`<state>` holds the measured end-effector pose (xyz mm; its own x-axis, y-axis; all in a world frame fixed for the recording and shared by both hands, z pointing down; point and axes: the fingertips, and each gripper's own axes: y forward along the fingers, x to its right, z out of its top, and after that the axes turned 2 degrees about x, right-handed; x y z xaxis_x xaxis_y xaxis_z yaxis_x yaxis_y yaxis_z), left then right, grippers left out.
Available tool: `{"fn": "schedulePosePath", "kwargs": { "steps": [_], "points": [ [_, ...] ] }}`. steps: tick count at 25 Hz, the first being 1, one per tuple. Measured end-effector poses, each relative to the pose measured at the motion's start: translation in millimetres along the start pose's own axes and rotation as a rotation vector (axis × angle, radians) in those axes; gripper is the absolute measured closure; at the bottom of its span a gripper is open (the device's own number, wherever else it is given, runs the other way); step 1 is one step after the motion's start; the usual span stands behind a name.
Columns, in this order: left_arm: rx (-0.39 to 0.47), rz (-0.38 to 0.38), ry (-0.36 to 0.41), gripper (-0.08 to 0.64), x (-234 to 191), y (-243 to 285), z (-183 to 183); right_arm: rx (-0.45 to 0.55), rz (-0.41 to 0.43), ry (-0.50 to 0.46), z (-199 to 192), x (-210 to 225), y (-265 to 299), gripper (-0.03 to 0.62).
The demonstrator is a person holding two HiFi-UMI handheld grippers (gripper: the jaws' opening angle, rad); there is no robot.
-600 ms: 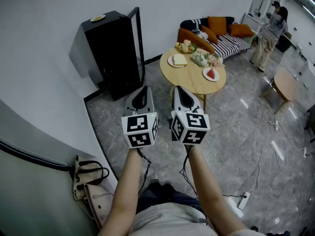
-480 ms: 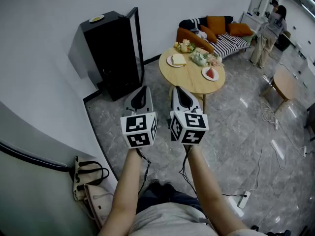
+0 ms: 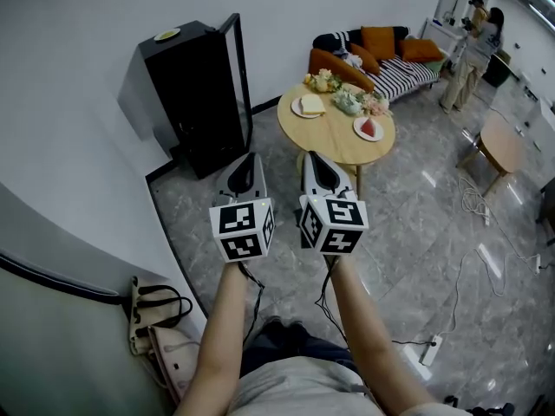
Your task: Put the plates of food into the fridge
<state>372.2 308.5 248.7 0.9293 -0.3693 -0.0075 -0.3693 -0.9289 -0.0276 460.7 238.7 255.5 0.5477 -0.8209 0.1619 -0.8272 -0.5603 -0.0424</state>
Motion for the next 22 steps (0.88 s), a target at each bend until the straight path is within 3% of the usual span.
{"fn": "schedulePosePath", "kwargs": {
  "steps": [7,22],
  "points": [
    [-0.008,-0.021,-0.001,0.552,20,5,-4,-0.008,-0.03,0.035,-7,24,-10,0.578],
    [-0.089,-0.104,-0.059,0.552,104,30,-55,-0.045,-0.15,0.178,-45,122,-58,0.578]
  ]
}}
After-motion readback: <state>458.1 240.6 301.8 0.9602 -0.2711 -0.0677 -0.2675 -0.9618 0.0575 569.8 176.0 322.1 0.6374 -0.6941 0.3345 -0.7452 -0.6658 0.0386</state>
